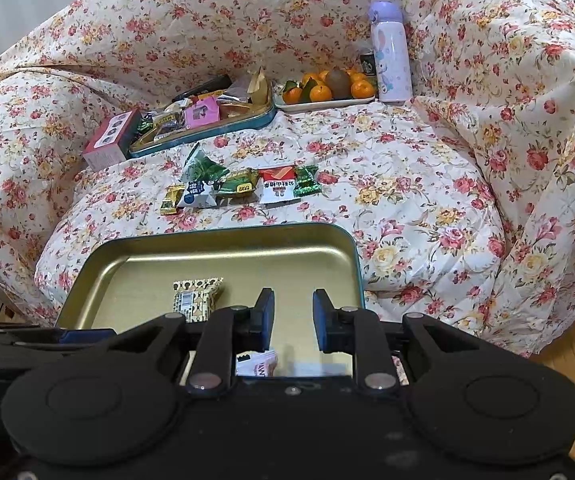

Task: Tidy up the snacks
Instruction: 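Open left tool to drop the barcode packet while right tool releases the white packet, then move both open tools toward the loose snack packets on the sofa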

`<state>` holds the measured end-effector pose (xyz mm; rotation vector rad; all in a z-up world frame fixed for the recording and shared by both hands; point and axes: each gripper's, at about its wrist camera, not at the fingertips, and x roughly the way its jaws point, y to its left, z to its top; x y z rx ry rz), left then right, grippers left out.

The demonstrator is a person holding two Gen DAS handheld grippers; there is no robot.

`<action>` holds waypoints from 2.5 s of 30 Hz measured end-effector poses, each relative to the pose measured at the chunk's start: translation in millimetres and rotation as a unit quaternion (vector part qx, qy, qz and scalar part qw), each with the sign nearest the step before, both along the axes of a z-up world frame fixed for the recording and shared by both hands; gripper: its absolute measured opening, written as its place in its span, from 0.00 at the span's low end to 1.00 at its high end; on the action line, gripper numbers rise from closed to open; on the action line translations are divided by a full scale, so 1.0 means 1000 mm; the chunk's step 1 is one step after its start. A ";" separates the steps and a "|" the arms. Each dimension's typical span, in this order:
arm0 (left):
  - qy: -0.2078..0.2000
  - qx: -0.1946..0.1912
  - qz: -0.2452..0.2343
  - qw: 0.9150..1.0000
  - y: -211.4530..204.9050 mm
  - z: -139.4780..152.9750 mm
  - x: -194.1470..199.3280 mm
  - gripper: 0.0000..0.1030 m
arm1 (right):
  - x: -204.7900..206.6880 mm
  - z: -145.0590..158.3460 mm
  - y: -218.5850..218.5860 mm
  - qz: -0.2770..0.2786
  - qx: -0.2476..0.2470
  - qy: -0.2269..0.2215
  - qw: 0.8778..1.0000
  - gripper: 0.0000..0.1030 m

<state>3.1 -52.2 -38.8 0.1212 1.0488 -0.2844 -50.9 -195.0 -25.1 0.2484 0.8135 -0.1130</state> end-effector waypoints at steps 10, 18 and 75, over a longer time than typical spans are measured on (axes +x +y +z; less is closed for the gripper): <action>0.004 0.005 0.005 1.000 0.001 -0.001 0.001 0.45 | -0.001 0.001 -0.001 -0.002 0.001 -0.003 1.000 0.22; 0.007 0.007 0.006 1.000 0.002 -0.003 0.001 0.45 | -0.001 0.000 0.001 0.002 0.002 0.001 1.000 0.22; -0.044 0.047 0.032 0.997 0.048 0.048 0.098 0.46 | 0.062 0.027 -0.005 0.045 -0.015 -0.025 0.999 0.24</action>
